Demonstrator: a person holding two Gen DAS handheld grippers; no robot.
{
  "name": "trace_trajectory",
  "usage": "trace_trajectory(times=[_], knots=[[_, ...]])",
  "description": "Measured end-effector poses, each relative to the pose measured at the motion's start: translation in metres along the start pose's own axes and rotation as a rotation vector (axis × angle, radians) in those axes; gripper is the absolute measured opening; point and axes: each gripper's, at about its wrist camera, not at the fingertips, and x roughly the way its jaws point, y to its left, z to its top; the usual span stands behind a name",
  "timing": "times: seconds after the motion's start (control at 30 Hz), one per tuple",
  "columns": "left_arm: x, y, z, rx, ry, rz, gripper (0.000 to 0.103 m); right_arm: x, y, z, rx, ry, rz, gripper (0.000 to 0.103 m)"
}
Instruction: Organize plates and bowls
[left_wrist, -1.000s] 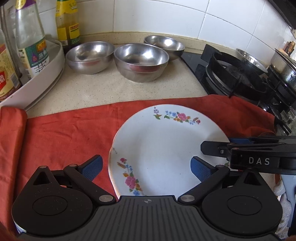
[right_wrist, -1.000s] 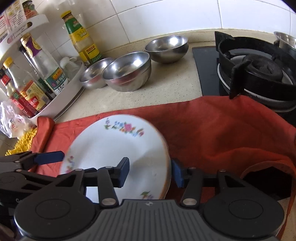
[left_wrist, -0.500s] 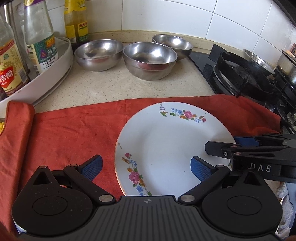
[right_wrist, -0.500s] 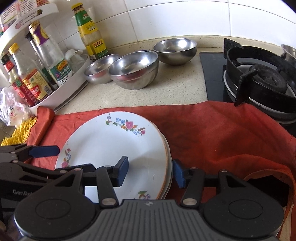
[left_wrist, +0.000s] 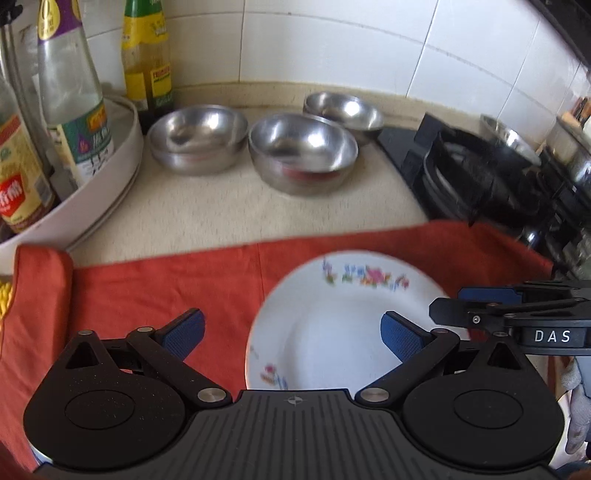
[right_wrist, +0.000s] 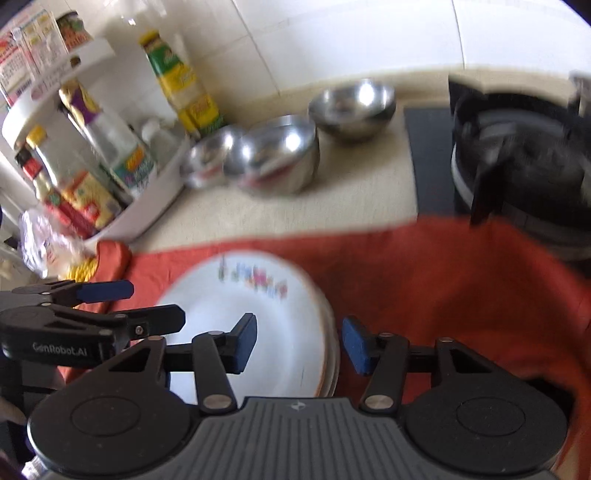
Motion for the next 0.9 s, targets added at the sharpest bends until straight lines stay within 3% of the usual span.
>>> trace_trajectory(times=[0.27,0.4,0.5,0.6,0.77,0.9], knots=[[0.008,0.018,0.045,-0.041,-0.047,-0.040,0.103,0.004,0.018,0.060,-0.027,-0.081,-0.025,0.051],[0.009,0.030,0.066,-0.051,-0.092,0.001,0.103,0.013,0.027,0.087,-0.048,-0.098,-0.040,0.051],[0.016,0.047,0.077,-0.111,-0.086,-0.007,0.103,0.024,0.028,0.105,-0.053,-0.087,-0.035,0.051],[0.031,0.058,0.087,-0.189,-0.065,-0.063,0.102,0.042,0.027,0.122,-0.058,-0.065,-0.066,0.051],[0.055,0.051,0.098,-0.187,-0.050,-0.103,0.101,0.072,0.010,0.142,0.003,0.003,-0.061,0.051],[0.069,0.043,0.103,-0.210,-0.035,-0.087,0.097,0.086,-0.003,0.150,-0.016,0.027,-0.025,0.051]])
